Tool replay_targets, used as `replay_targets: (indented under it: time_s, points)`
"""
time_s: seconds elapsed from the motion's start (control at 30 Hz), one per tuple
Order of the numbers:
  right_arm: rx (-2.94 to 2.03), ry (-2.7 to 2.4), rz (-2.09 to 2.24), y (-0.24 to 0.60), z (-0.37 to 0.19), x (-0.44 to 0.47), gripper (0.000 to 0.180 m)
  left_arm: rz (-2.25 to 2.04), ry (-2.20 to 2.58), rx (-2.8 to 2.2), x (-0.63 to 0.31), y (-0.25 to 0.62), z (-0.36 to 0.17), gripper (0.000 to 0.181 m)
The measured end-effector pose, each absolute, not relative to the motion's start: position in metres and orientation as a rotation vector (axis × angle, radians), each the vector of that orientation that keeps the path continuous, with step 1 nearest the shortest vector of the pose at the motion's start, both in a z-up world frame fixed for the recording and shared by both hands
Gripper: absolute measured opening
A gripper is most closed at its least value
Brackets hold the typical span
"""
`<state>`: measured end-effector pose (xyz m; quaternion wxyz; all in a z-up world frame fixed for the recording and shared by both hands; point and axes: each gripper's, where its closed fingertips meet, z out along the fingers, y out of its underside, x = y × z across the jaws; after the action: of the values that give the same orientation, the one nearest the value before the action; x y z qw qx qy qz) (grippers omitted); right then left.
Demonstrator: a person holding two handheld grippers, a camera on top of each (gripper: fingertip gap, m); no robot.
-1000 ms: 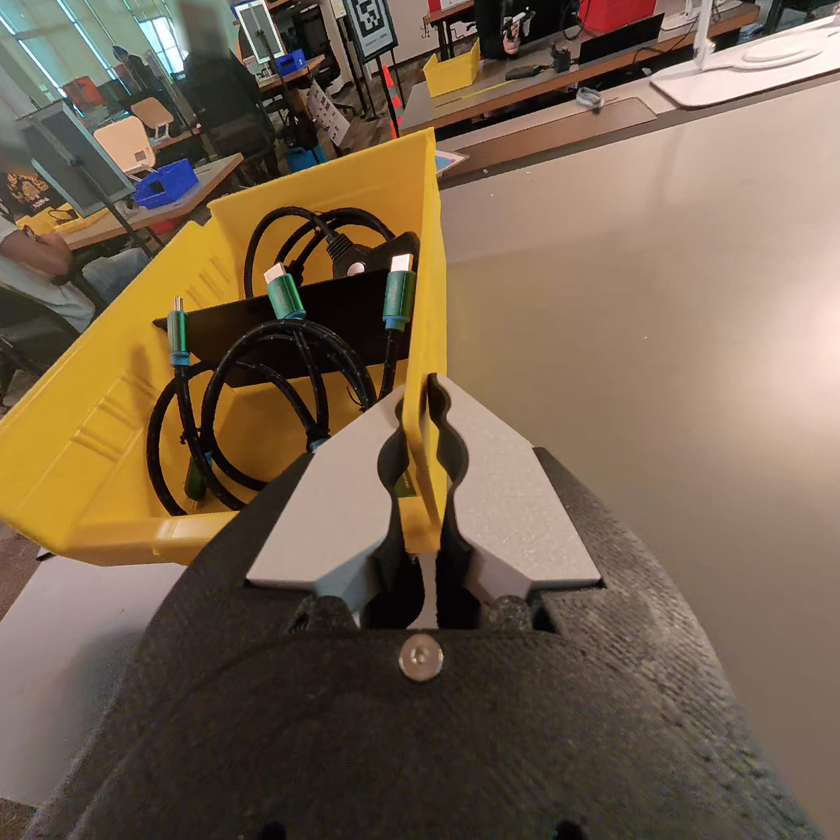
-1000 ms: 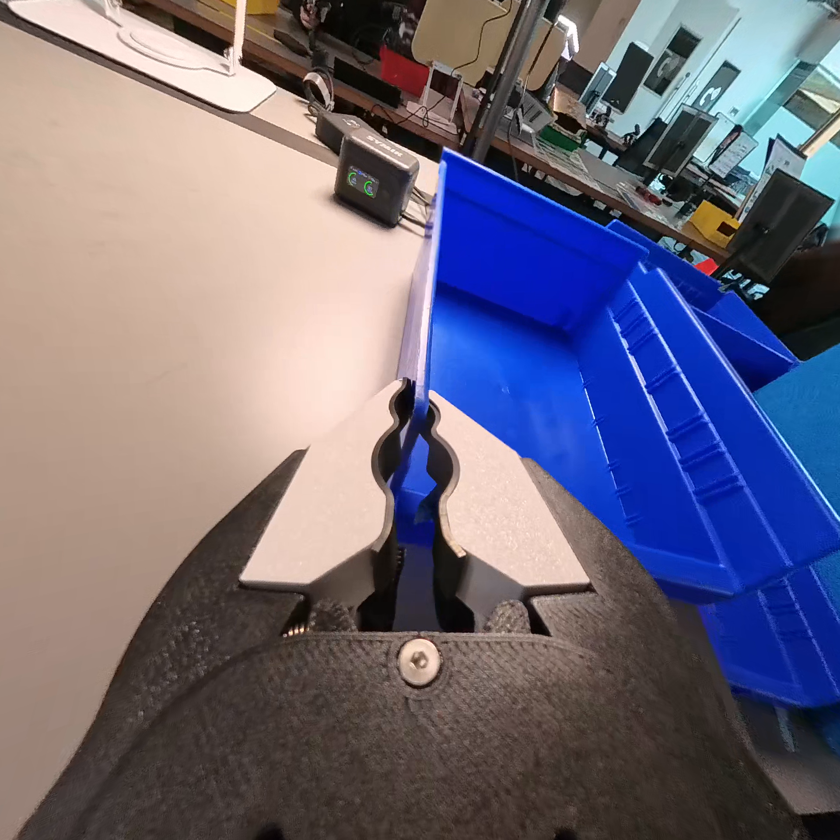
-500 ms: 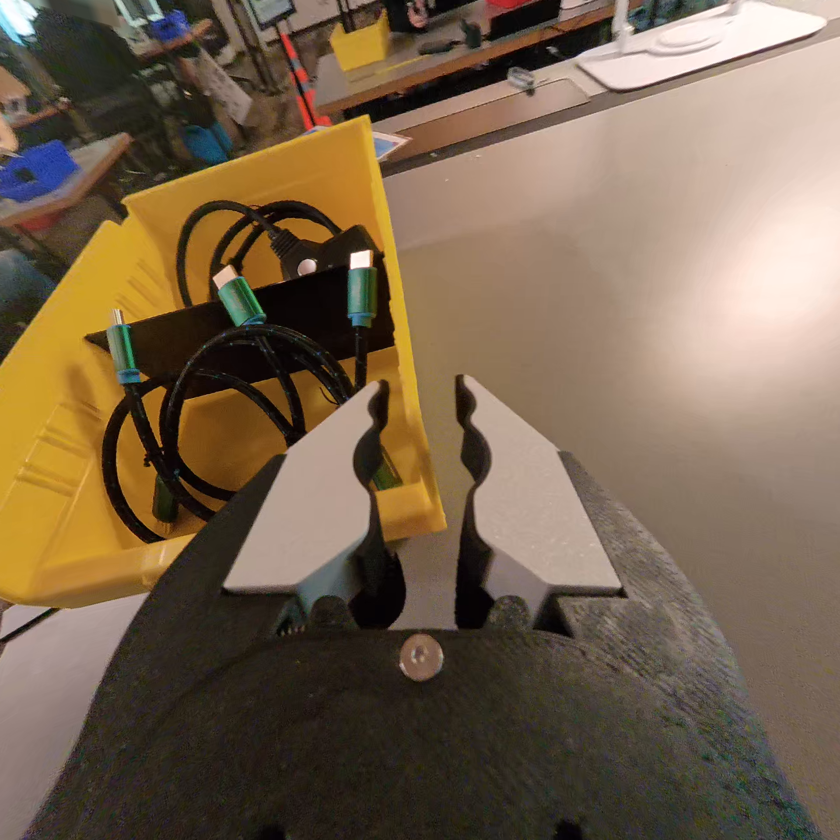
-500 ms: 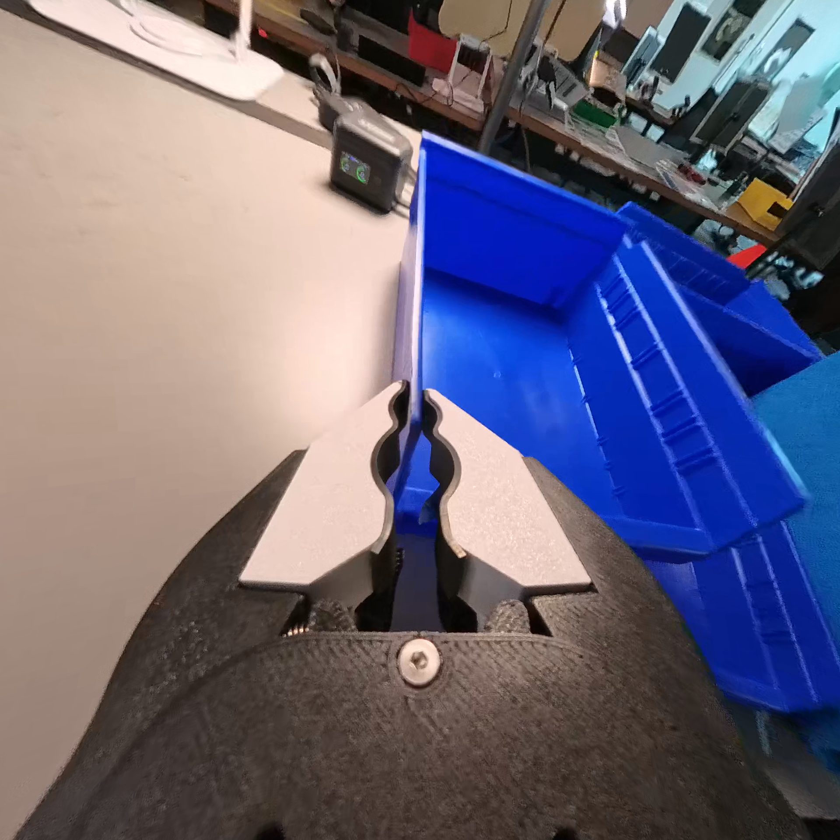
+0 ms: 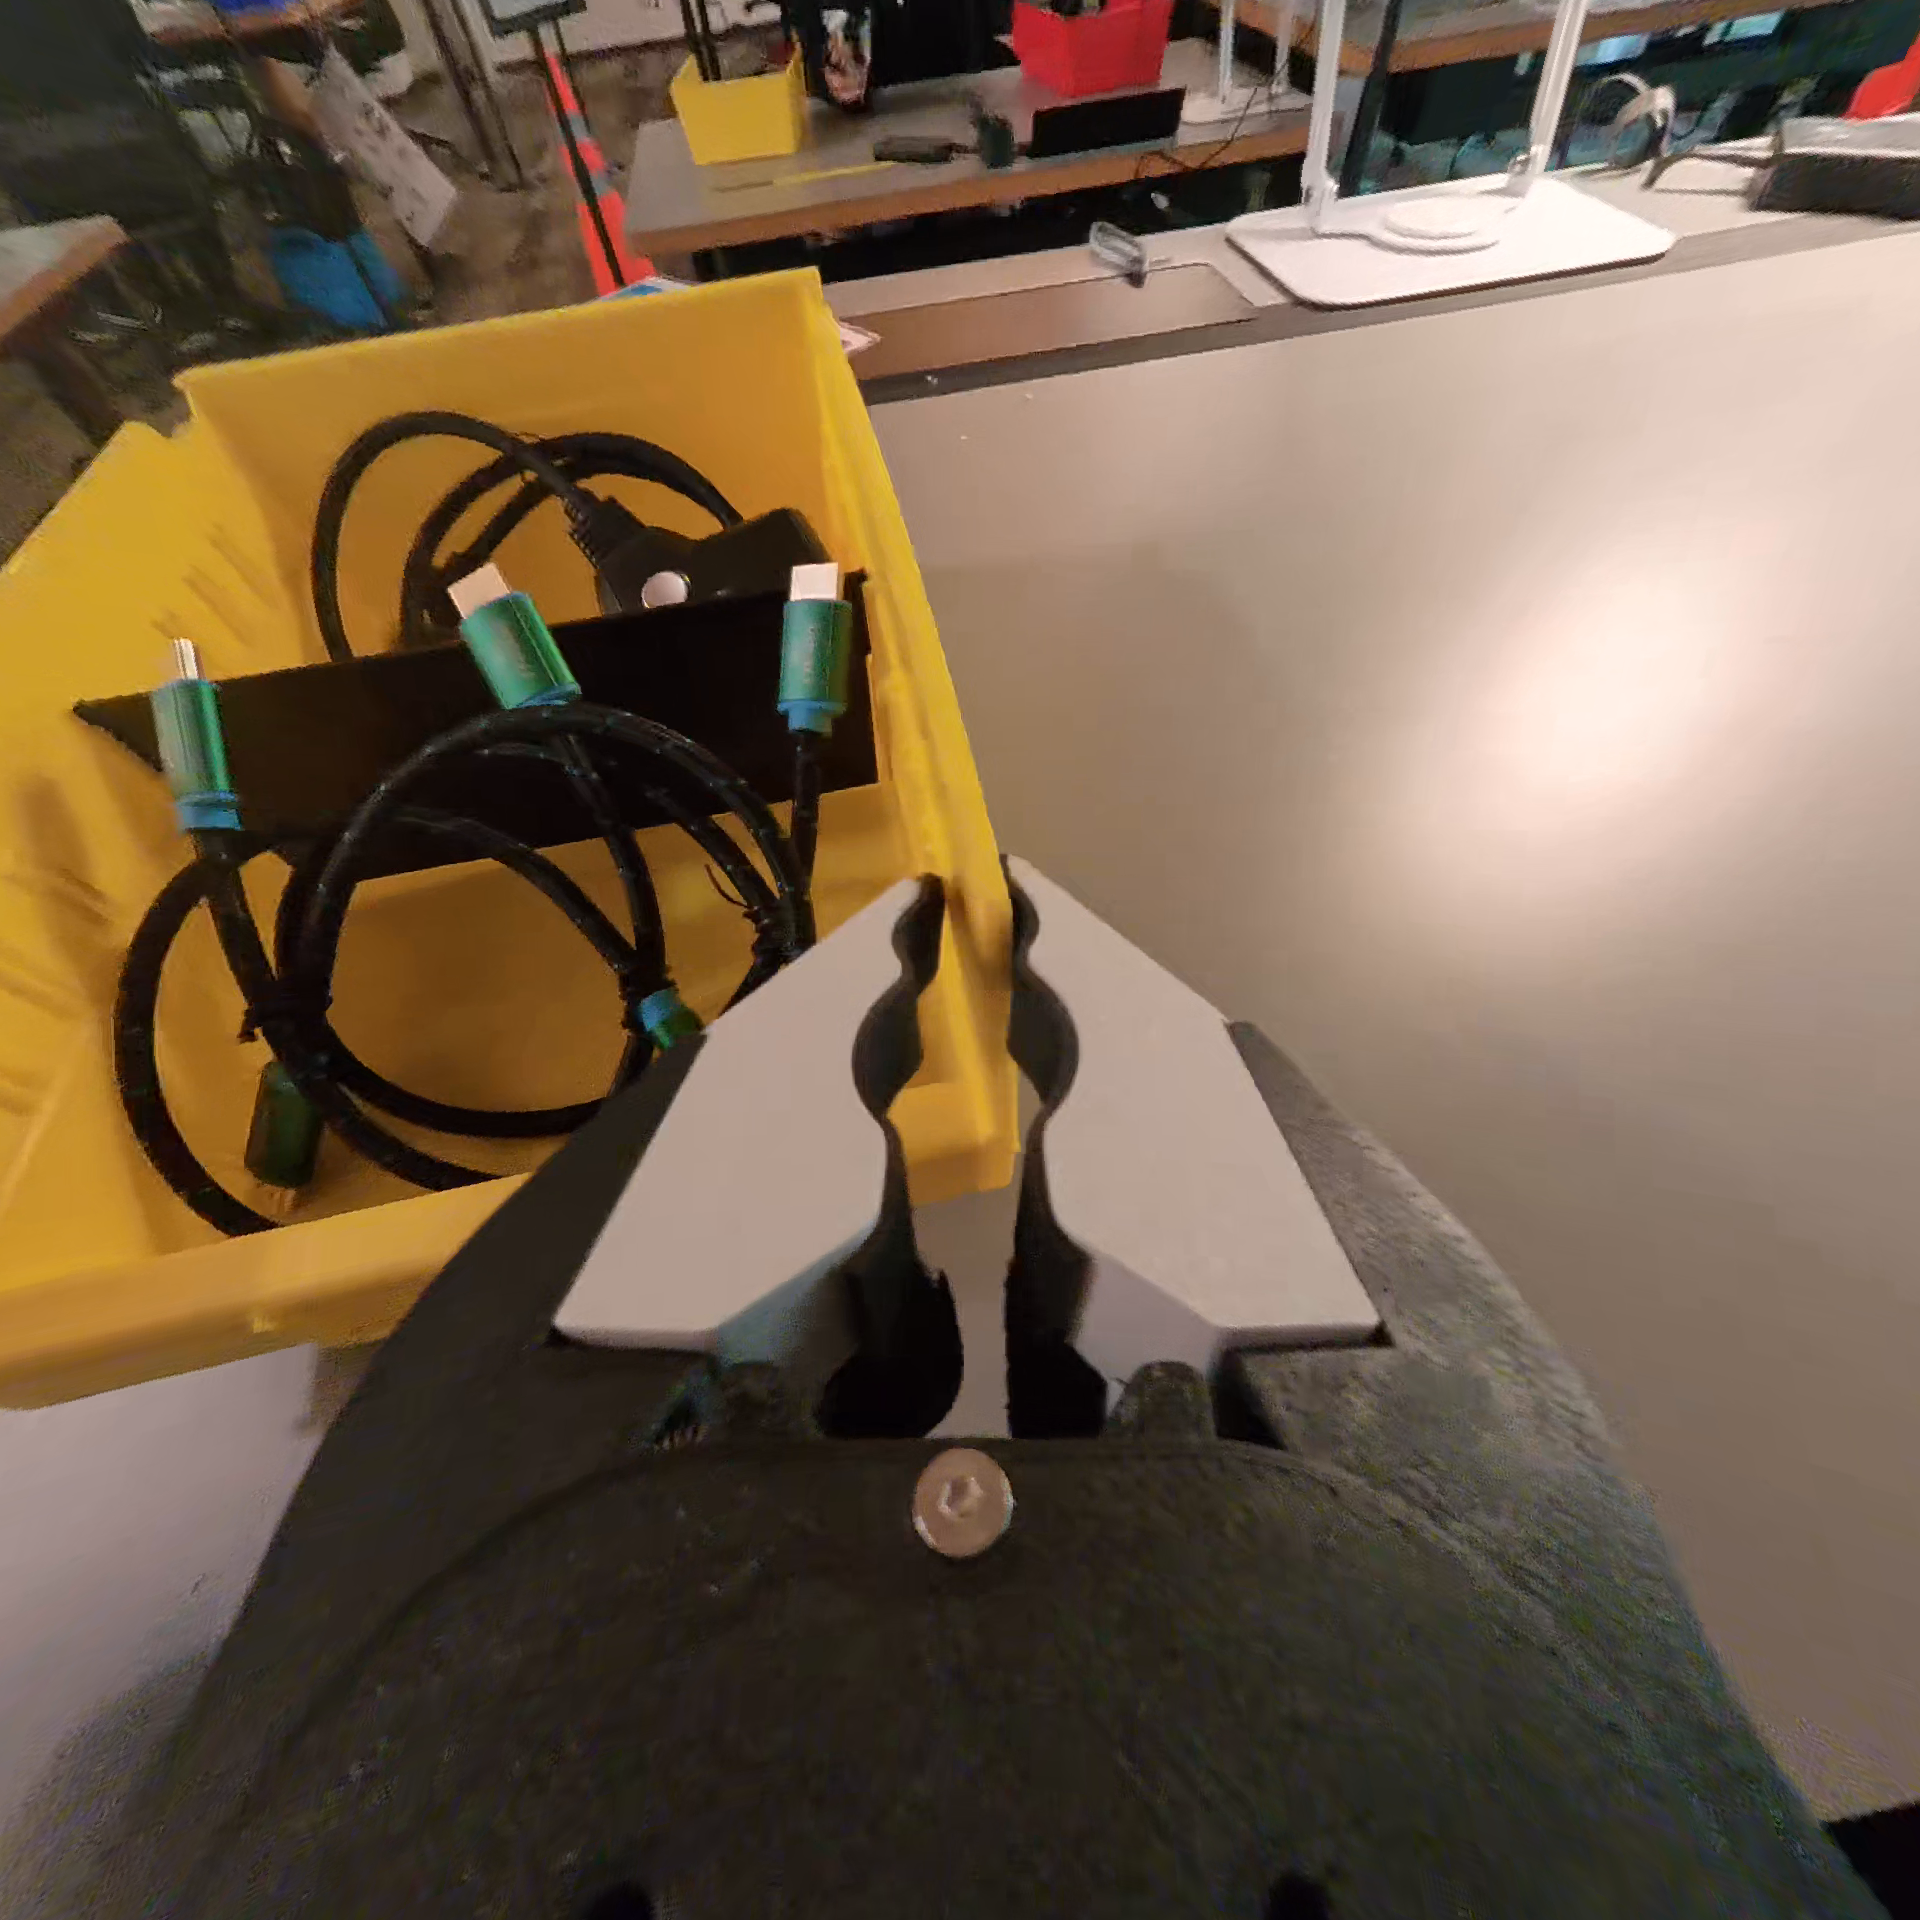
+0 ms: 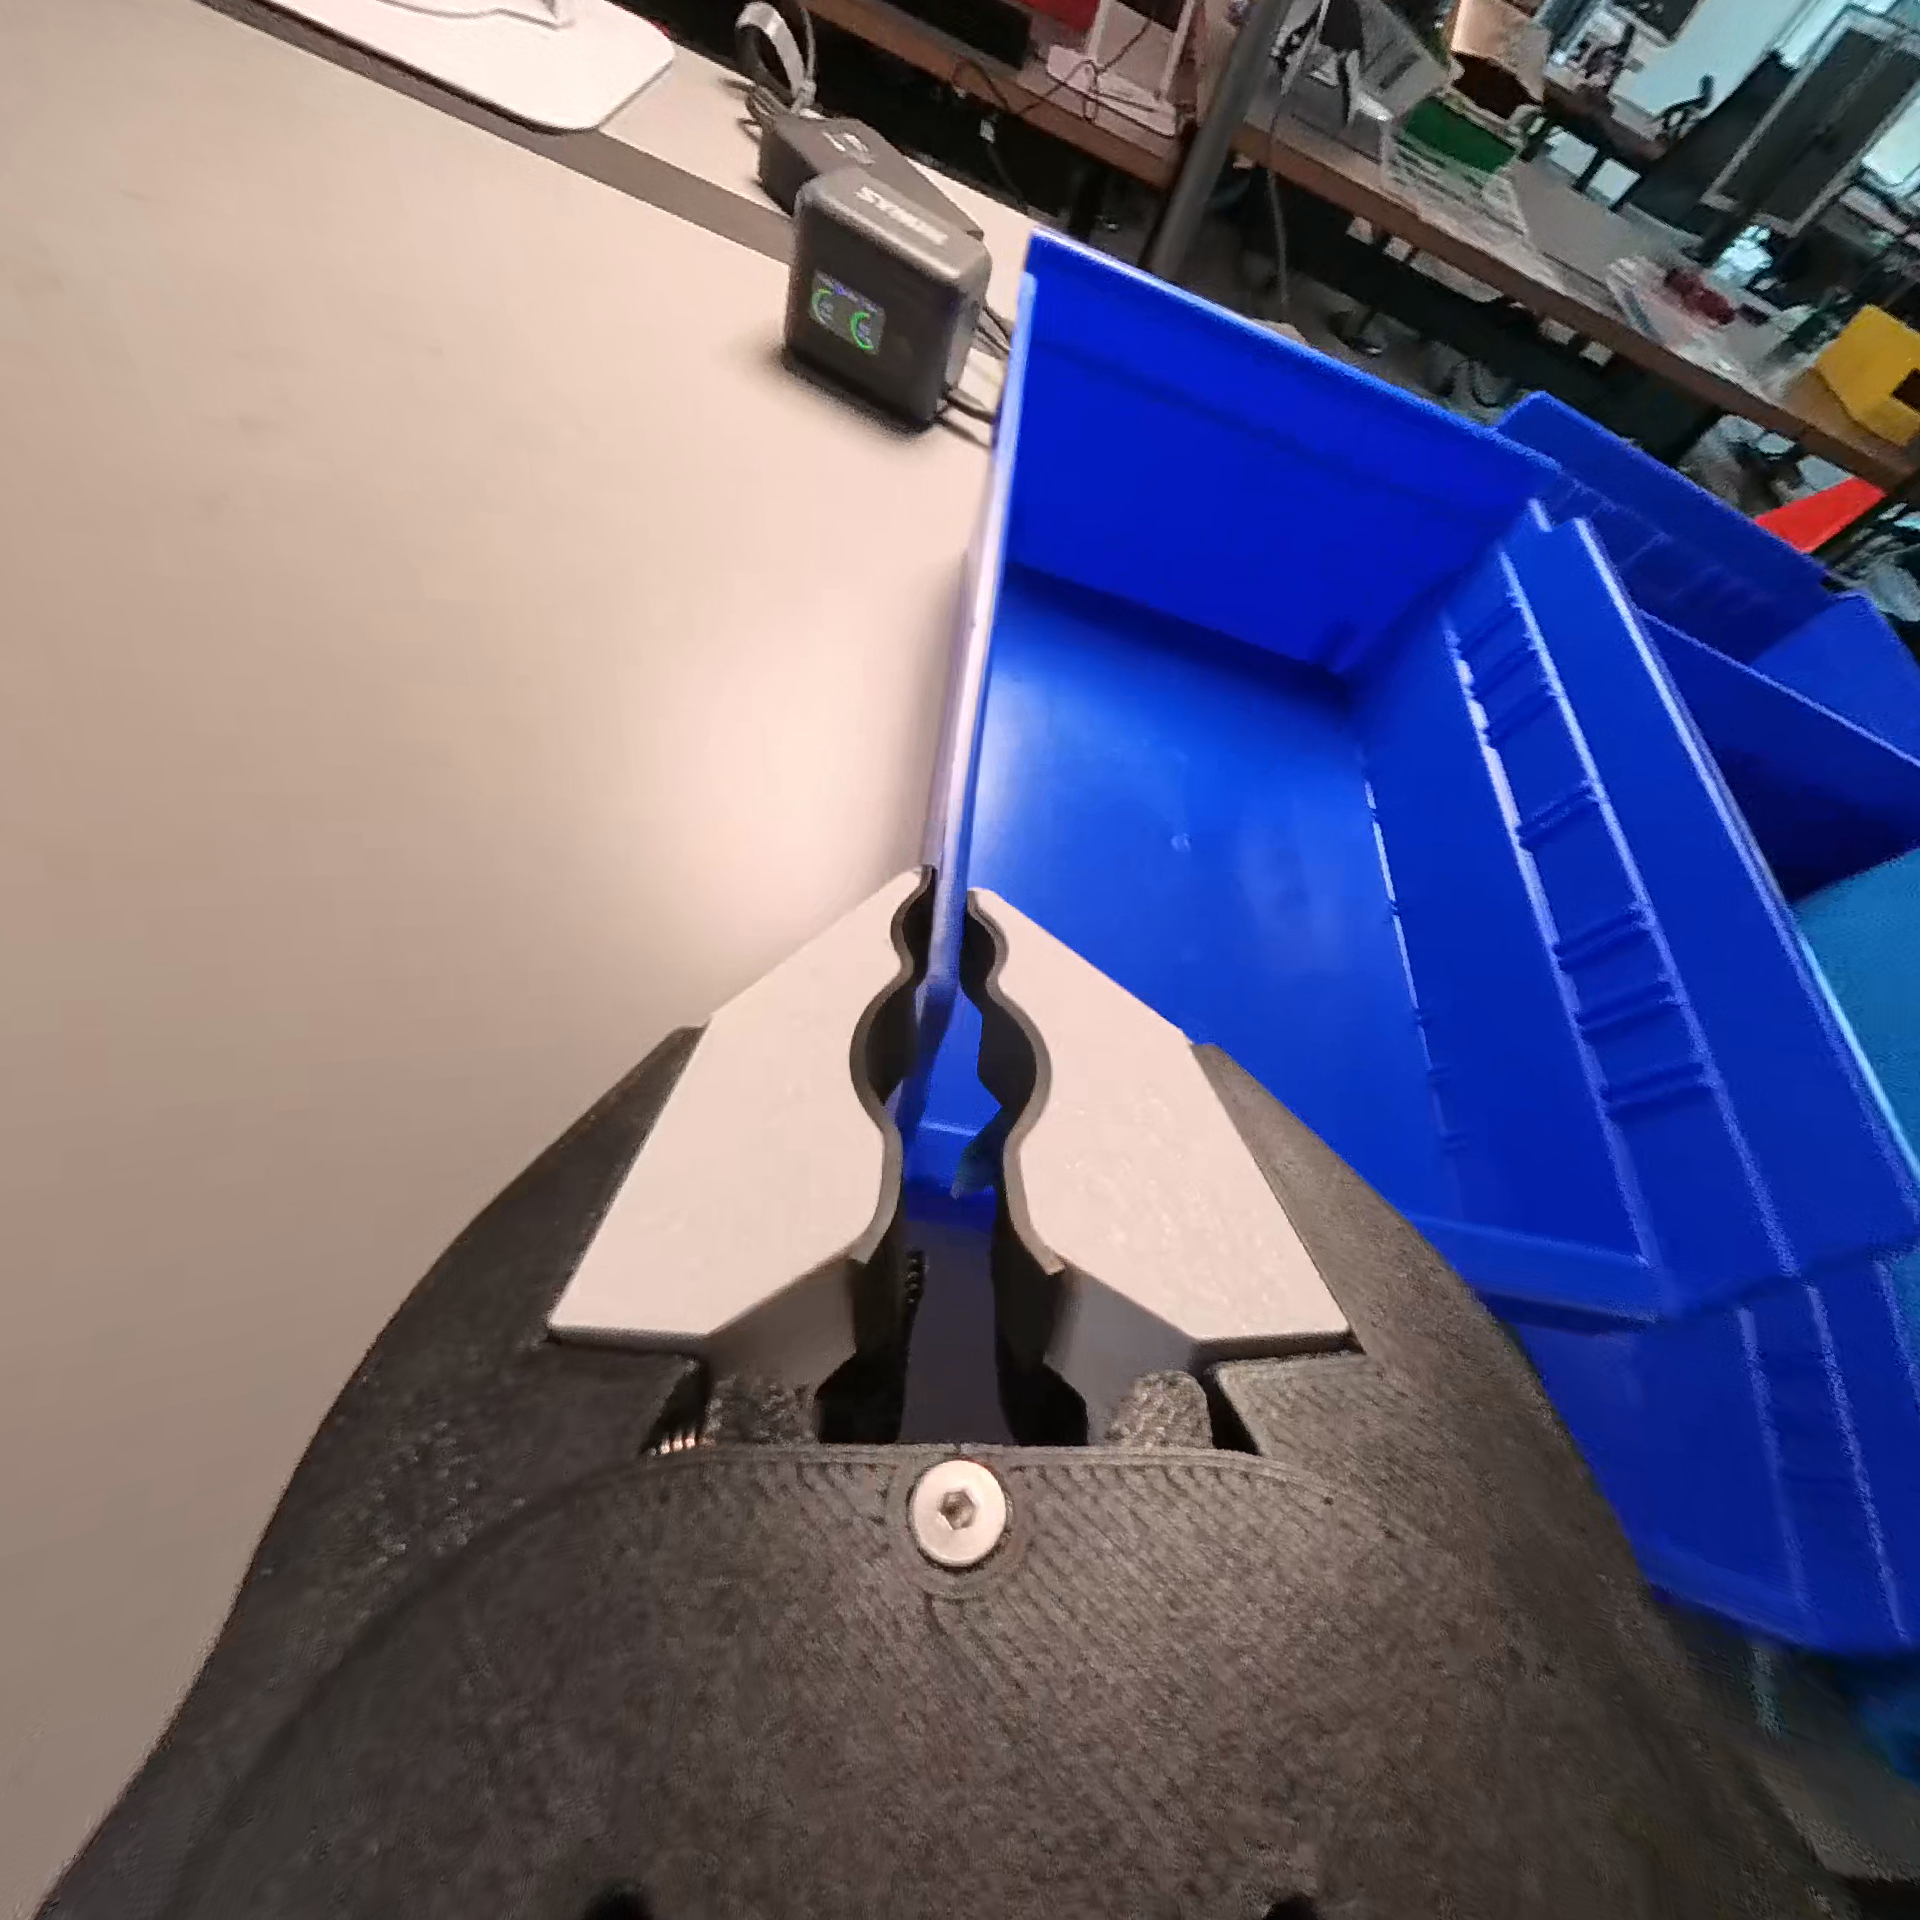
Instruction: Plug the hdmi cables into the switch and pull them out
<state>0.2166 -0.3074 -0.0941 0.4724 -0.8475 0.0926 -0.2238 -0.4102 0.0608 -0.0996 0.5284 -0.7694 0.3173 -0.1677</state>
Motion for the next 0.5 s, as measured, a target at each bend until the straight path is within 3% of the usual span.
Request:
replay_targets:
  time_s: [0.5]
  points:
    - [-2.099, 0.084, -0.518, -0.292, -0.094, 0.21, 0.004, -0.431, 0.659, -1.831, -0.427, 0.074, -0.098, 0.005]
